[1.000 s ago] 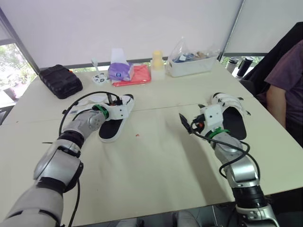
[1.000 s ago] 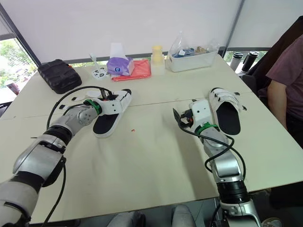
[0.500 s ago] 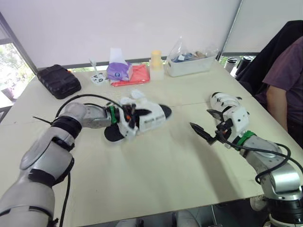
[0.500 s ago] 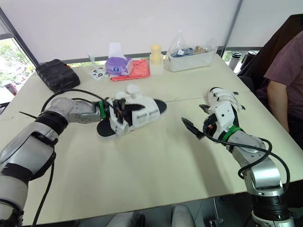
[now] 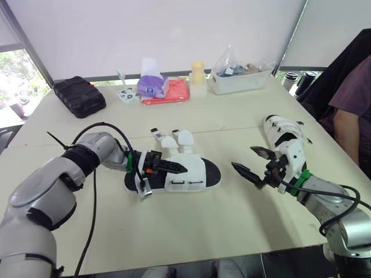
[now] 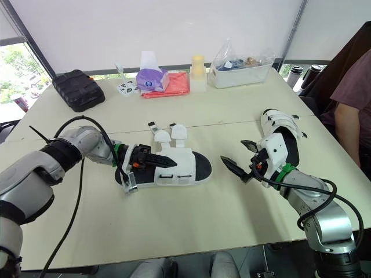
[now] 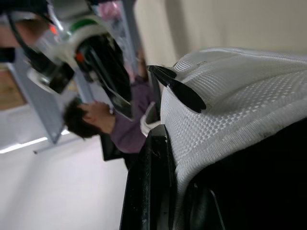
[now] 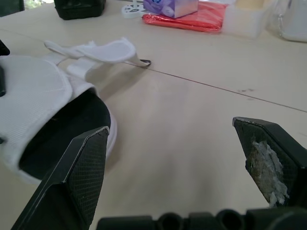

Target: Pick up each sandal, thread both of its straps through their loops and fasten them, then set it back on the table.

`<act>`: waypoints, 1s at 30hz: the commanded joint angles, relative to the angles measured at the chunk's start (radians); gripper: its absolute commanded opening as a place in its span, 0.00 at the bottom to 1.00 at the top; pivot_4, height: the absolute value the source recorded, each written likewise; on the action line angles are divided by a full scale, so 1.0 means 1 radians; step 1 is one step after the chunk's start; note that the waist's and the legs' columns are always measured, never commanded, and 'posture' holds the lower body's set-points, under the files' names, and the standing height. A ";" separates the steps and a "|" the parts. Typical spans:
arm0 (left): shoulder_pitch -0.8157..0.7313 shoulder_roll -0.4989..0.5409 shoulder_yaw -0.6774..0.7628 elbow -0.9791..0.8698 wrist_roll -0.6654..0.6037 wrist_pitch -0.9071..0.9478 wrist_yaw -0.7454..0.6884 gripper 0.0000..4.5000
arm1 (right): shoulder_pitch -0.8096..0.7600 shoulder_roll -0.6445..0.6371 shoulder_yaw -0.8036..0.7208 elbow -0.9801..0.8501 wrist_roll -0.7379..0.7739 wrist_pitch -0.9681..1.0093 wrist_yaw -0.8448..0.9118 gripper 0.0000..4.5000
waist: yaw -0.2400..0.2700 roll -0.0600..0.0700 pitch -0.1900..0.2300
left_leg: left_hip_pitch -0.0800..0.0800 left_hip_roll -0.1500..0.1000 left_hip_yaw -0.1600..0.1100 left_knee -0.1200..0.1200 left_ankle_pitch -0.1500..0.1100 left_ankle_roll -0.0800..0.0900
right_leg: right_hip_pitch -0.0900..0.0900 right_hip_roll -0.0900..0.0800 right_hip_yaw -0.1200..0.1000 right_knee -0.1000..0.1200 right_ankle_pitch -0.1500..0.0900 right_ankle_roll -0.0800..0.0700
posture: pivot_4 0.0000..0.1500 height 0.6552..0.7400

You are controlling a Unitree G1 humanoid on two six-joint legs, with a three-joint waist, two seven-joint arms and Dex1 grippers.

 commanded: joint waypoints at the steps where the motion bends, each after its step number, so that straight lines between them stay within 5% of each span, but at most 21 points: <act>1: 0.001 -0.004 0.011 0.002 -0.030 -0.002 0.012 0.01 | 0.002 -0.022 -0.002 -0.045 0.031 0.010 0.025 1.00 | -0.001 0.000 0.000 | 0.000 0.000 0.000 0.000 0.000 0.000 | 0.000 0.000 0.000 0.000 0.000 0.000 | 1.00 1.00; 30: 0.049 -0.094 0.089 0.120 -0.233 -0.038 -0.315 0.01 | -0.011 -0.004 0.046 -0.024 0.027 0.014 0.000 1.00 | -0.001 -0.002 0.000 | 0.001 0.000 0.001 0.000 0.000 0.000 | 0.000 0.000 0.000 0.001 0.000 0.000 | 1.00 1.00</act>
